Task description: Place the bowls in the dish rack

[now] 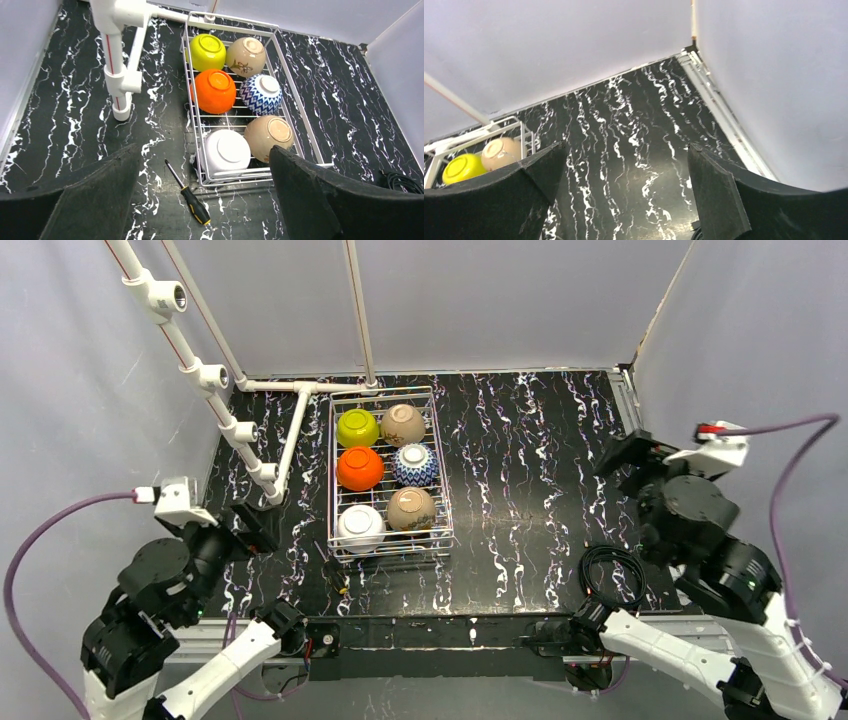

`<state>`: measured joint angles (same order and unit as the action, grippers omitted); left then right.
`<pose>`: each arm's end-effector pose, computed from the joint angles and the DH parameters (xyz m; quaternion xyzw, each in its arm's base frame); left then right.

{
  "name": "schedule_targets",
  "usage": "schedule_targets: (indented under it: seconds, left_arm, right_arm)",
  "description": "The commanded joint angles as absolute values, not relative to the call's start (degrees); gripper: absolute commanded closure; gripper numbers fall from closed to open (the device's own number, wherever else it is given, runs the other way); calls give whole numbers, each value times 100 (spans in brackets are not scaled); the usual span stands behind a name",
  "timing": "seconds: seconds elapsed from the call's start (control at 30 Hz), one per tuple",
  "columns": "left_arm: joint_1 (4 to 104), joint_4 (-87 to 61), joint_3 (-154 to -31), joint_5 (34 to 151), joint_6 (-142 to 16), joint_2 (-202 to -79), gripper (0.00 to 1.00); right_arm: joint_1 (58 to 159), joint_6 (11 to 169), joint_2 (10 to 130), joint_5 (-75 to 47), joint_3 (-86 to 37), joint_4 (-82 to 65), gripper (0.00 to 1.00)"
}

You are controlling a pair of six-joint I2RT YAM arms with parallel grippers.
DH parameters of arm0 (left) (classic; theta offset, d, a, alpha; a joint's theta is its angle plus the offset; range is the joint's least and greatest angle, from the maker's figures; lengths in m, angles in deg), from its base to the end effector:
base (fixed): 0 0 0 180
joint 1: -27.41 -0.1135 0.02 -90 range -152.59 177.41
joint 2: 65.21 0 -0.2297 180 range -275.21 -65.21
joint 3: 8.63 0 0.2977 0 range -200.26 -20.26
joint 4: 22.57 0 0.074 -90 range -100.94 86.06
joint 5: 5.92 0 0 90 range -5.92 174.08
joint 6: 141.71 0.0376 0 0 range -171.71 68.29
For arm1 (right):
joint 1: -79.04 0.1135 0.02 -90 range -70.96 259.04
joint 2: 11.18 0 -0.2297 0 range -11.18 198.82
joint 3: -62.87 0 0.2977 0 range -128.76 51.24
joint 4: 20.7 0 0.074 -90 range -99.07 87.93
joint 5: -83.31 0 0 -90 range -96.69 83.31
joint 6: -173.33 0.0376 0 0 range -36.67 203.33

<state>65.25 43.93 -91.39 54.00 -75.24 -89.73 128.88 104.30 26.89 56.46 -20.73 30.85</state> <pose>0.0693 -0.0300 0.4466 -0.0775 0.7458 -0.1537 0.6436 0.1148 0.0840 0.4580 0.1814 0.7006 0.0130 0.6900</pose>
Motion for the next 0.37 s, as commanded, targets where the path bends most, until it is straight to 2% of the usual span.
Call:
schedule_targets:
  seconds: [0.0,0.33]
  left_arm:
    - [6534,4669,-9368,5141,-7166,-8774,2]
    - [6536,5026,-9464,4899,-7070,-8613,2]
  right_arm:
    - [12864,9778,2311,6263,-2353,2935,1]
    - [12870,9916,1996,6313,-2523,2888,1]
